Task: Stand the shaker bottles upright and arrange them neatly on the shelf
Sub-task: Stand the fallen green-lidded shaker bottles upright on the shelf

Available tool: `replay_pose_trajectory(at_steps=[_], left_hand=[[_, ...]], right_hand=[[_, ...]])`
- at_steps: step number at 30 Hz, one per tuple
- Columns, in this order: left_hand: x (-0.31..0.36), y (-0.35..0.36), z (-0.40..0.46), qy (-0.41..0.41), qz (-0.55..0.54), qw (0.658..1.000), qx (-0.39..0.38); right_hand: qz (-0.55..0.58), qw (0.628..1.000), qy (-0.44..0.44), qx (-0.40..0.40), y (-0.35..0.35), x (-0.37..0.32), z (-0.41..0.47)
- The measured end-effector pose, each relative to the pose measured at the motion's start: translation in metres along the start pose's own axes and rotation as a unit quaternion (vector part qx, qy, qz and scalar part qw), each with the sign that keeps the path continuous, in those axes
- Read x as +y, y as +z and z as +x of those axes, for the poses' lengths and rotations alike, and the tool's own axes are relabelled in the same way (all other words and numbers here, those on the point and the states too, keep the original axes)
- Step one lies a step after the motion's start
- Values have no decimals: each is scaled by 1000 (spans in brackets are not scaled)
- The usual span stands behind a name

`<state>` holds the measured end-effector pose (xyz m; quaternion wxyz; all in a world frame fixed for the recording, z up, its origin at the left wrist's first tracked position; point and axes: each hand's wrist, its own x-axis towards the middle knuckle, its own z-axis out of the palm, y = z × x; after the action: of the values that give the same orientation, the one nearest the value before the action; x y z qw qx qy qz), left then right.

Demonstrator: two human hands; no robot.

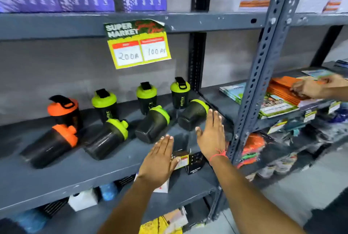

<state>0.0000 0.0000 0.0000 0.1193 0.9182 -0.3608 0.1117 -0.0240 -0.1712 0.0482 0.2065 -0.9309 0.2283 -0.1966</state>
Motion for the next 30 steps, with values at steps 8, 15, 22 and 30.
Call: replay_pose_trajectory(at_steps=[8,15,22,30], left_hand=[[-9,36,47,-51,16,995,-90],[-10,39,48,-58,47,995,-69],[-8,37,48,-70,34,992,-103],[-10,34,49,-60,11,992,-110]], right_hand=[[311,938,150,-14,26,7,89],[430,860,274,-13,43,0,134],[472,808,351,-32,49,-4,152],[437,837,331,-9,43,-14,147]])
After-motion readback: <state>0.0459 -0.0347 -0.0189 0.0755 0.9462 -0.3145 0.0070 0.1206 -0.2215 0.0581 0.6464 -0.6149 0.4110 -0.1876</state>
